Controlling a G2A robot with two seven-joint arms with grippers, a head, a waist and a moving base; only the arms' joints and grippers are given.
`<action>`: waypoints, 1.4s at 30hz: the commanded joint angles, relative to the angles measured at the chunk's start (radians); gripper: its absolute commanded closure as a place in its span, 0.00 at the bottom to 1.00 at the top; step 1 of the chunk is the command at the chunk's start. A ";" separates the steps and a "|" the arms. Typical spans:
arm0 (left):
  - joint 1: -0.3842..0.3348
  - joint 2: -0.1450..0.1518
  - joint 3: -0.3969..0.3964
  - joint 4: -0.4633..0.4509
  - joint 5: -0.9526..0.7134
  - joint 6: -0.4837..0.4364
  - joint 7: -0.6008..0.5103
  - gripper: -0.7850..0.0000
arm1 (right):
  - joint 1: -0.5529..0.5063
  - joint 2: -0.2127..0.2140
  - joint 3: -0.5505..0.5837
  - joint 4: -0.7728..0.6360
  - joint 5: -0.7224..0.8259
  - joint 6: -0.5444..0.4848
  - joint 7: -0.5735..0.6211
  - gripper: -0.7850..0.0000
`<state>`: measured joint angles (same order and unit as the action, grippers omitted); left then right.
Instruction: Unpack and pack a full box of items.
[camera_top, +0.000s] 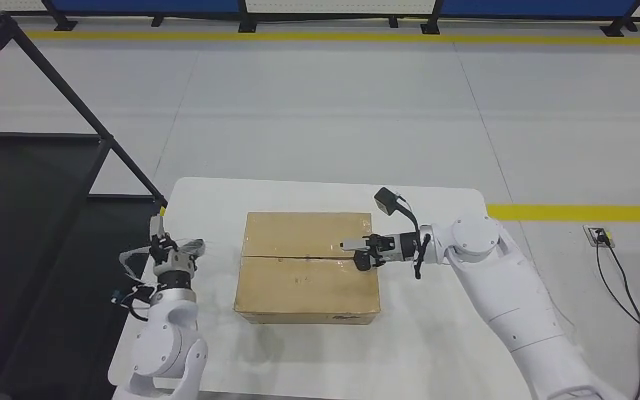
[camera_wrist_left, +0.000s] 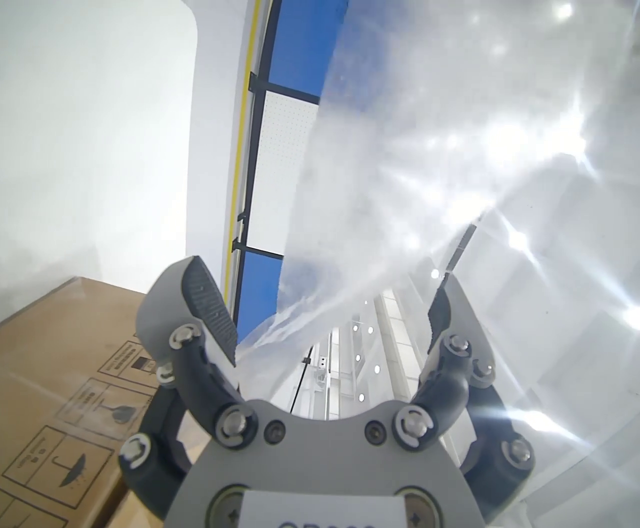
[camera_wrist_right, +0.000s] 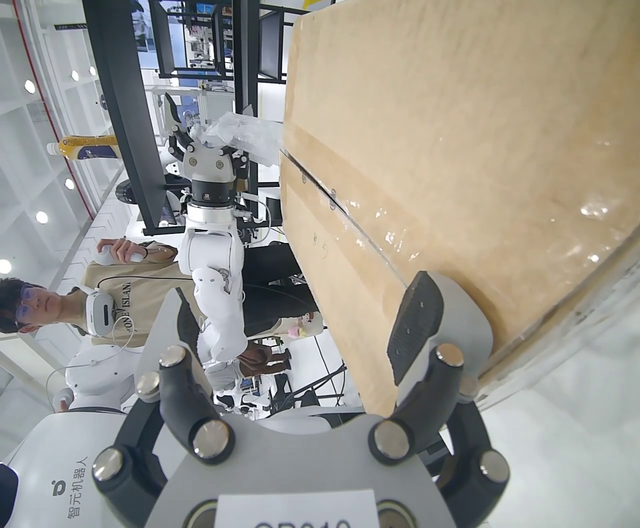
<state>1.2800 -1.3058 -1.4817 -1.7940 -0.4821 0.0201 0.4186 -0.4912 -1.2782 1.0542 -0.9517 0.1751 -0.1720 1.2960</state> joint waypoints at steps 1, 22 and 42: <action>0.010 -0.001 -0.002 -0.023 0.011 -0.008 0.000 0.00 | 0.000 0.001 0.000 -0.001 0.000 -0.002 -0.001 0.00; 0.053 -0.016 0.051 -0.240 0.243 0.019 -0.016 0.00 | -0.007 0.012 -0.003 0.004 0.026 -0.018 -0.005 0.00; -0.052 -0.037 0.227 -0.243 0.551 0.229 -0.097 0.00 | -0.037 0.030 0.019 -0.029 0.046 -0.001 -0.049 0.00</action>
<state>1.2356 -1.3419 -1.2655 -2.0418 0.0563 0.2421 0.3284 -0.5256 -1.2500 1.0714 -0.9781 0.2226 -0.1830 1.2518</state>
